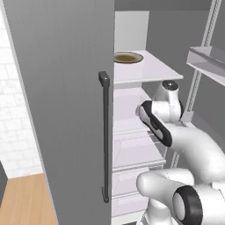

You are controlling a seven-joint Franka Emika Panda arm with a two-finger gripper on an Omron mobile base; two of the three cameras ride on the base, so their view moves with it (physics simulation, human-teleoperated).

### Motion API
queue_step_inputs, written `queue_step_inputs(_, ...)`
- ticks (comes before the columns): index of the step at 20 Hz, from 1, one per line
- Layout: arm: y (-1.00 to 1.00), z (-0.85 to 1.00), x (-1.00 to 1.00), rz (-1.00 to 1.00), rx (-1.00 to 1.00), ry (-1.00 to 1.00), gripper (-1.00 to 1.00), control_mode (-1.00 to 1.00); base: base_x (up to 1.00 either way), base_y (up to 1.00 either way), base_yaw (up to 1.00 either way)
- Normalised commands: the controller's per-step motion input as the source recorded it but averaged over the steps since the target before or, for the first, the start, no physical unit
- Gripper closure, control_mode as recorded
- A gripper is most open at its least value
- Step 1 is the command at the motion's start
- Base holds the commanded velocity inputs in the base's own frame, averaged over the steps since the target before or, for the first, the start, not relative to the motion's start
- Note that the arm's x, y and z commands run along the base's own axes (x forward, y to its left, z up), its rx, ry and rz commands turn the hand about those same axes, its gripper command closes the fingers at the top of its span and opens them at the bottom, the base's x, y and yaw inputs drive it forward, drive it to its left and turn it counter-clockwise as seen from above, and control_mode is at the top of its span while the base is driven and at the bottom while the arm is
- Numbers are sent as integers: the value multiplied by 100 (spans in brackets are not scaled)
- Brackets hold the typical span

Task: Grab a lemon wedge from the fridge and one ice cube from the ice bowl, and put them in the glass of lemonade.

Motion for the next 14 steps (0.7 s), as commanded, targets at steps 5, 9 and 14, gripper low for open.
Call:
queue_step_inputs(5,19,88,-91,15,0,27,100,-100,0,0,0)
queue_step_inputs(9,20,26,-100,13,0,26,100,-100,0,0,0)
queue_step_inputs(14,21,-4,-91,8,0,17,100,-100,0,0,0)
